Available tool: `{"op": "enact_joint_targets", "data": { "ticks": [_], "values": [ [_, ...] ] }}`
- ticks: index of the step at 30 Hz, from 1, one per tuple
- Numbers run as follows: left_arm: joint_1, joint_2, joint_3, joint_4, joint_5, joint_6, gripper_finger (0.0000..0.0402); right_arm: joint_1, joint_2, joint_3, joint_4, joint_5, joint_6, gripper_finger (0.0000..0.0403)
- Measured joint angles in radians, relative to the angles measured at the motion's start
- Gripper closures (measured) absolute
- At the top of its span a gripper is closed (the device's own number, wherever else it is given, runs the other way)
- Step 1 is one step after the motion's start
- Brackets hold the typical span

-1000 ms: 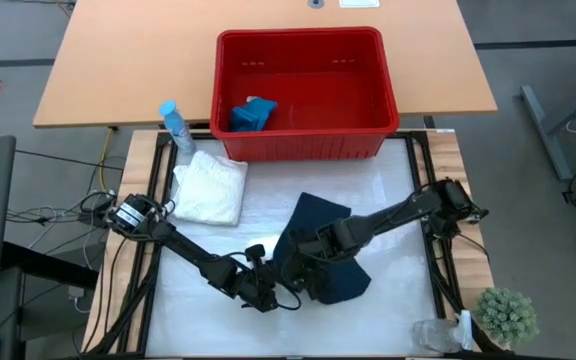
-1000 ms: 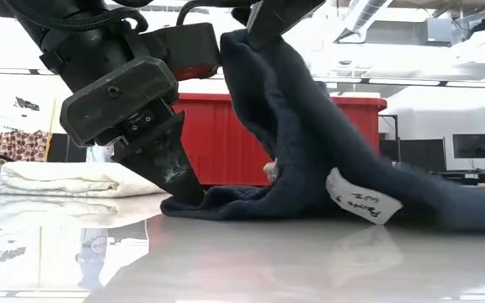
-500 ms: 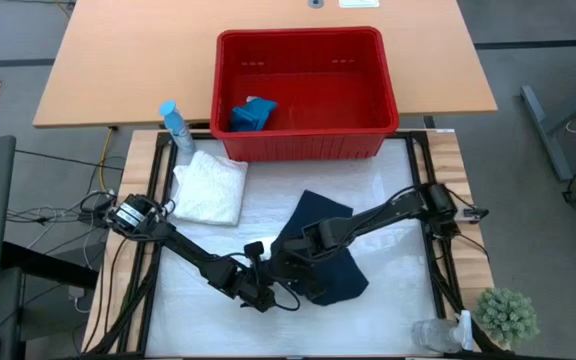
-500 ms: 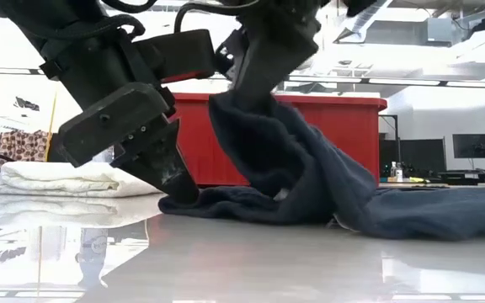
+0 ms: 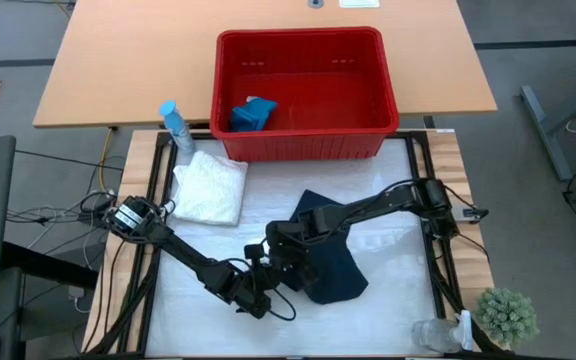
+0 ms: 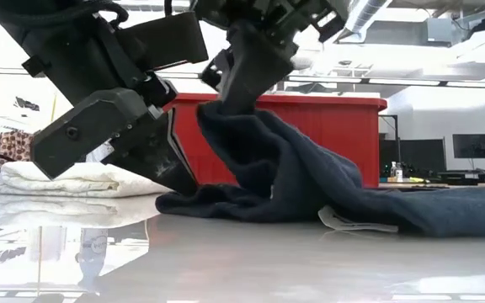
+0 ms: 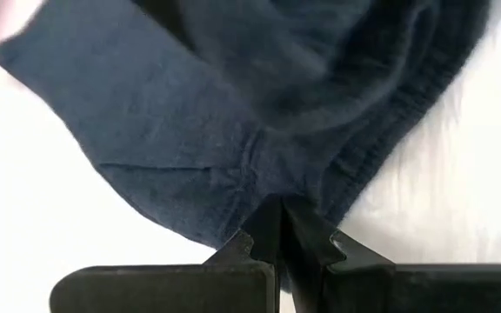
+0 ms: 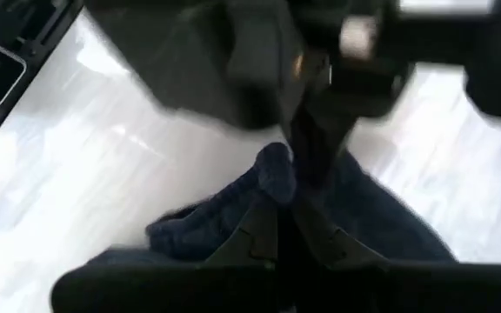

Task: Fold Laundry from Bin
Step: Fold the black shorts

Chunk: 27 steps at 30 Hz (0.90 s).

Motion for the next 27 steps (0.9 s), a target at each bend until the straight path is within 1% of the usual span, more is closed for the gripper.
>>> {"op": "enact_joint_targets", "data": {
  "ticks": [6,10,20,24,27],
  "values": [
    [-0.001,0.0,0.0,0.001,-0.007,0.008,0.0401,-0.018,0.036,0.002,0.058,-0.056,-0.033,0.0374],
    [-0.001,0.0,0.0,0.011,-0.007,0.012,0.0401,-0.03,0.055,-0.001,0.072,-0.057,-0.04,0.0374],
    [-0.002,0.0,0.0,0.022,-0.009,0.046,0.0401,-0.071,0.054,0.0,0.086,-0.068,-0.062,0.0374],
    [-0.002,-0.026,0.008,-0.048,-0.012,0.046,0.0401,-0.088,0.065,0.0,0.096,-0.085,-0.064,0.0374],
    [-0.002,-0.072,0.015,-0.109,-0.011,0.007,0.0401,-0.097,0.071,-0.001,0.1,-0.101,-0.064,0.0374]
  ]
}}
